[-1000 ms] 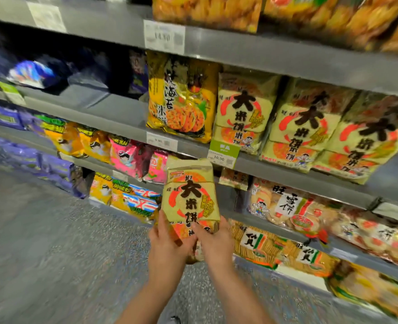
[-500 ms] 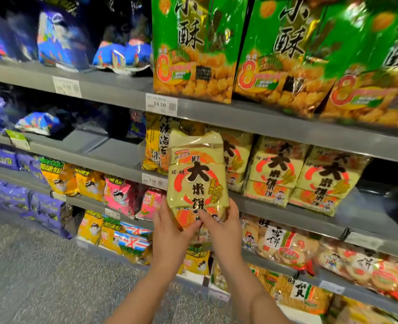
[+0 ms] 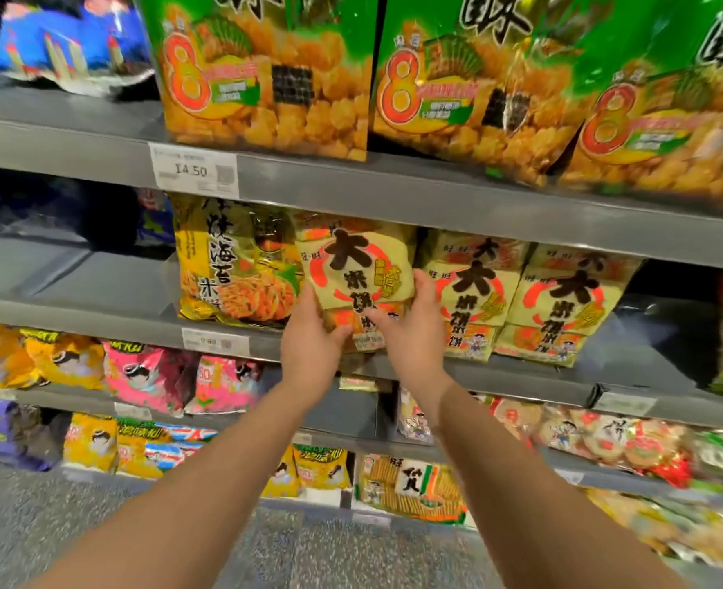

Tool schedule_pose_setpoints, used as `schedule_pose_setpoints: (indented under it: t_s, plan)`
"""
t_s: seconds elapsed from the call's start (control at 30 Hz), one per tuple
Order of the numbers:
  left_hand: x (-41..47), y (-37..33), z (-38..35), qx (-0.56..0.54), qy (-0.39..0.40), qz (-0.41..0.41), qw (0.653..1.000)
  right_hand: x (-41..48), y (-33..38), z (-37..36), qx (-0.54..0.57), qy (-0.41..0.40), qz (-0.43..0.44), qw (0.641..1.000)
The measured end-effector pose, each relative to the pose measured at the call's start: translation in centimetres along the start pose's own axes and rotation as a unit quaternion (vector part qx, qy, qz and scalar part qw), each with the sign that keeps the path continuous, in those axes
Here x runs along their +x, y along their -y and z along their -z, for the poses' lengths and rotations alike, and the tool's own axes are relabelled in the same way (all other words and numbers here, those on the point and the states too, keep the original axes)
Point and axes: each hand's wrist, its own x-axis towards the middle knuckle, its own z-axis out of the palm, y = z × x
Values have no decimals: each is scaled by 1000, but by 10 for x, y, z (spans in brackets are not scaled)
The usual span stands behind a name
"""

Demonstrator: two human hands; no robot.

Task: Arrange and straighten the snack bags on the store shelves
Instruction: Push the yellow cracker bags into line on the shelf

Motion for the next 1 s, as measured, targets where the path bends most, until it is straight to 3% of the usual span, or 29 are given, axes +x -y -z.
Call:
schedule_pose_setpoints:
  t_s: [0.2, 0.4, 0.77, 1.0]
  plan:
    - [14, 7, 1, 34, 4, -31, 999, 1, -8, -7, -42, -7, 27, 999]
    - [6, 16, 1, 3, 21, -32, 999, 11, 7, -7, -37, 19, -36, 998]
    - [-18, 34, 5, -73, 91, 19, 993, -4, 8, 5, 109, 30, -98, 989]
    - [-19, 33, 6, -76, 77, 12, 994, -18, -8, 3, 186, 11, -139, 973]
